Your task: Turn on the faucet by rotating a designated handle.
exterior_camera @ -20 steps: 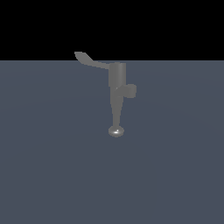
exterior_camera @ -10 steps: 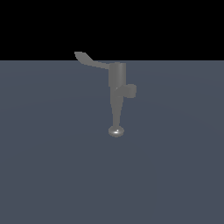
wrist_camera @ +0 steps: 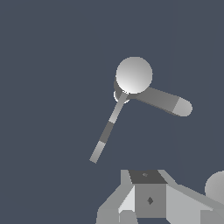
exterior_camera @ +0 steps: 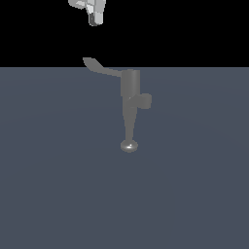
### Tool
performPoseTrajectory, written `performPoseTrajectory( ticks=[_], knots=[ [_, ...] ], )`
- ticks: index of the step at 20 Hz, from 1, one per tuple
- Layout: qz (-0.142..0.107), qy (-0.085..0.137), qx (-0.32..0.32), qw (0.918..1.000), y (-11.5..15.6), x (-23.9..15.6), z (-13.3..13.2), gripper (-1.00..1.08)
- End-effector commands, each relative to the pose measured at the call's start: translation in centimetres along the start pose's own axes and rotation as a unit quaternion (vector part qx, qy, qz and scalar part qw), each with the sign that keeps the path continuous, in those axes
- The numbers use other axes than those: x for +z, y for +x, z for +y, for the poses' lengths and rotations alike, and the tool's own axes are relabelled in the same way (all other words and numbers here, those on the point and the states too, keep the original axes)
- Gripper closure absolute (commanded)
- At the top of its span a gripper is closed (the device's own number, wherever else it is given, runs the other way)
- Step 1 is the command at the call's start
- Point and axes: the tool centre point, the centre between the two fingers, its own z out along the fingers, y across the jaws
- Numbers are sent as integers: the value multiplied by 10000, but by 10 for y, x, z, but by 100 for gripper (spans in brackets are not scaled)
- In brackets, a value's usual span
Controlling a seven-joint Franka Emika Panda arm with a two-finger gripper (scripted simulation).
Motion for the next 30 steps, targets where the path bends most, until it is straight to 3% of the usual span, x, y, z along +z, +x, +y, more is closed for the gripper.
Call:
performPoseTrajectory(
  ticks=[1,16,23,30],
  knots=[
    [9,-10,313,9995,4,10,-10,108],
    [185,-78,1888,9818,19,68,-60,108],
    [246,-85,2200,9752,22,81,-69,108],
    [256,-85,2247,9741,22,83,-71,108]
  ],
)
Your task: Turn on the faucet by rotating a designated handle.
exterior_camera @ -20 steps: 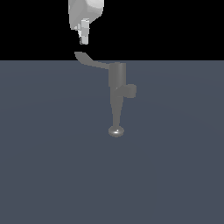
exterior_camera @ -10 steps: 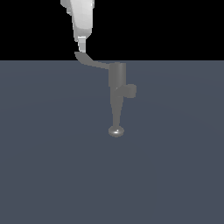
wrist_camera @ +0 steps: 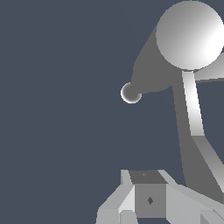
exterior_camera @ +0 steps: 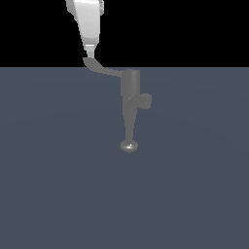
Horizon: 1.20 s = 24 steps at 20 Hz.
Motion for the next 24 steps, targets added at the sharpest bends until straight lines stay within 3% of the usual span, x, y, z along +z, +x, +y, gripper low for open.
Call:
performPoseTrajectory(
  ticks=[1,24],
  knots=[
    [1,0,0,10000,0,0,0,108],
    [1,1,2,10000,2,0,71,108]
  ],
)
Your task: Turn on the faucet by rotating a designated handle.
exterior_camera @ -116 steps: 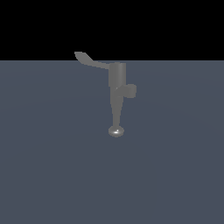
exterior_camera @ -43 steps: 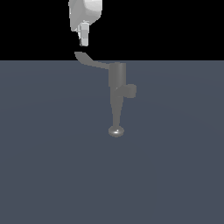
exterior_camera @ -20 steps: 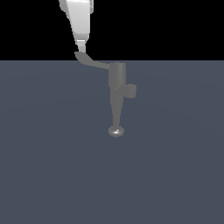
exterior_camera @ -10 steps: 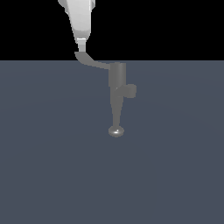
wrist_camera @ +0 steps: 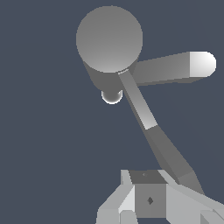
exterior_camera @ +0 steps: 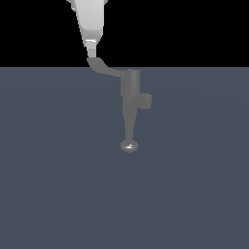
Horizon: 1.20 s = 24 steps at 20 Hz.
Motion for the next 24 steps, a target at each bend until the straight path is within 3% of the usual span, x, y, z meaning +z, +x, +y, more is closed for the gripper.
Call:
performPoseTrajectory(
  ticks=[1,6,24],
  knots=[
    [-5,-47,12,10000,1,3,11,108],
    [-1,0,5,10000,1,0,15,108],
    [-5,-42,14,10000,60,2,77,108]
  ],
)
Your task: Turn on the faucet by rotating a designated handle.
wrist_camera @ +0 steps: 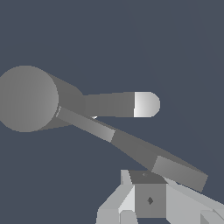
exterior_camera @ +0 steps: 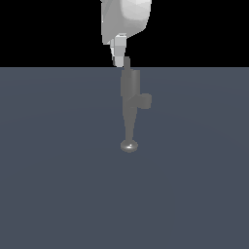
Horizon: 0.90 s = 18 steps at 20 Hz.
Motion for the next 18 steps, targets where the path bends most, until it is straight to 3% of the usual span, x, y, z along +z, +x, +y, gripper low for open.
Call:
performPoseTrajectory(
  ticks=[1,4,18],
  knots=[
    [-10,-41,73,10000,15,2,13,108],
    [-2,2,19,10000,10,0,10,108],
    [-7,-31,60,10000,82,2,12,108]
  ],
)
